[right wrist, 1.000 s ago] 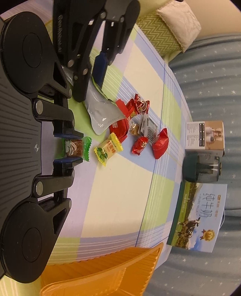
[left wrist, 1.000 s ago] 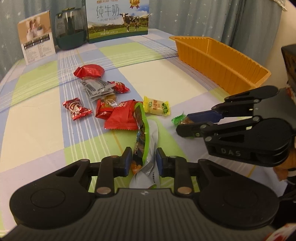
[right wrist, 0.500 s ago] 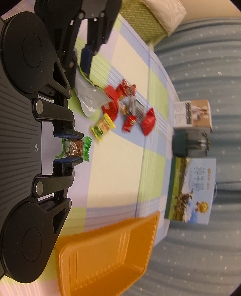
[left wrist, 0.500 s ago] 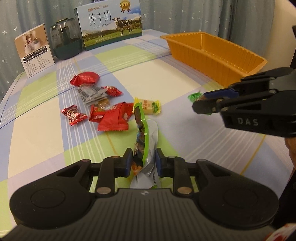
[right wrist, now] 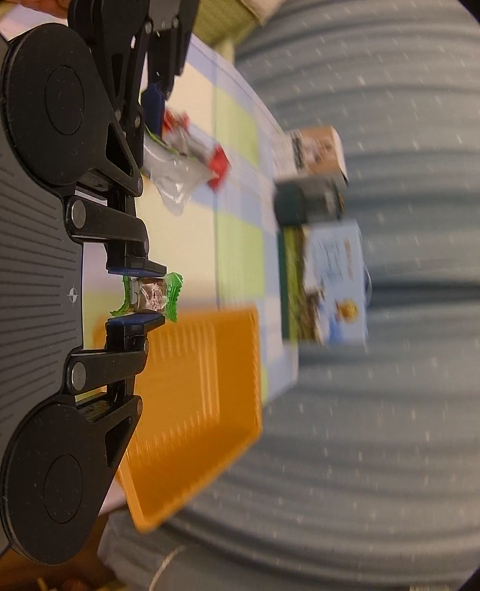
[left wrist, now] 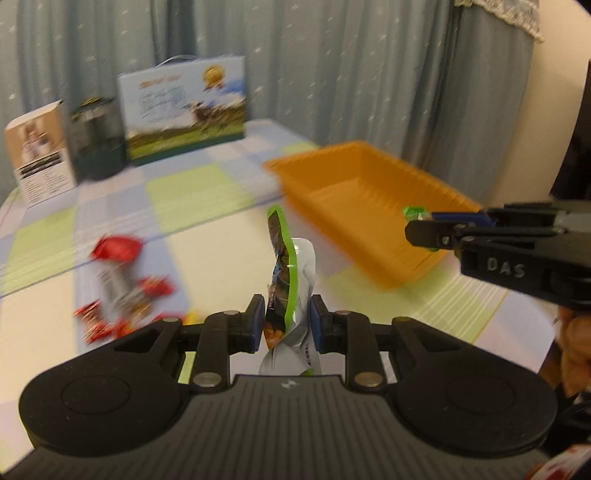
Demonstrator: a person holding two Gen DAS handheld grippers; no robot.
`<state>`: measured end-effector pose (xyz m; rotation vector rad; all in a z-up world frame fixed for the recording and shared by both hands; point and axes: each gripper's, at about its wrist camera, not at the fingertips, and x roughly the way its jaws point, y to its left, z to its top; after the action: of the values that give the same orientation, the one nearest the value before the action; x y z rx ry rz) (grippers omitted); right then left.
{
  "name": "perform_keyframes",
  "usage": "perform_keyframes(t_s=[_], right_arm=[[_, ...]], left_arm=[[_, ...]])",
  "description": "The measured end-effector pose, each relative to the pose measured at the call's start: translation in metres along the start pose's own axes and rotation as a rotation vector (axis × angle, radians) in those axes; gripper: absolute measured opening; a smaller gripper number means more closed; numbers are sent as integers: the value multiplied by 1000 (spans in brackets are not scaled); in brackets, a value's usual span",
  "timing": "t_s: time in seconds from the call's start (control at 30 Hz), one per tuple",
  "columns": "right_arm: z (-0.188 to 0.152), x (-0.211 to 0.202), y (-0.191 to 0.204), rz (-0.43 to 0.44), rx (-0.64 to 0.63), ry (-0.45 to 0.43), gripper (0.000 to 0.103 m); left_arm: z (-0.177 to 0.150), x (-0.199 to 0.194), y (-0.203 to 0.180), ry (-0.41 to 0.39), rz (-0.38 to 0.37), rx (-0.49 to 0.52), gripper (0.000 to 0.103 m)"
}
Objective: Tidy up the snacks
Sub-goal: 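Carry both snacks over the orange tray and open both tools to drop them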
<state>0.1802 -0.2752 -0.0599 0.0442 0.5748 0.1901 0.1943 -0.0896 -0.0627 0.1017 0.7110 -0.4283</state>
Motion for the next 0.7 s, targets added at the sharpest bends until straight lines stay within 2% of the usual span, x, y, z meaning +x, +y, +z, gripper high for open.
perform_keyframes(t_s=[0.2,0.37,0.7], right_arm=[[10,6,-52,-99,73,-23,21],[13,18,-82,-158,140,-39,21],[10,38,-104,-186,224,-36,21]], left_arm=[[37,28,-41,-24,-63,-7,23],[51,58,-63,-10,-73,11,23],[60,100,-79,18,-80,32,23]])
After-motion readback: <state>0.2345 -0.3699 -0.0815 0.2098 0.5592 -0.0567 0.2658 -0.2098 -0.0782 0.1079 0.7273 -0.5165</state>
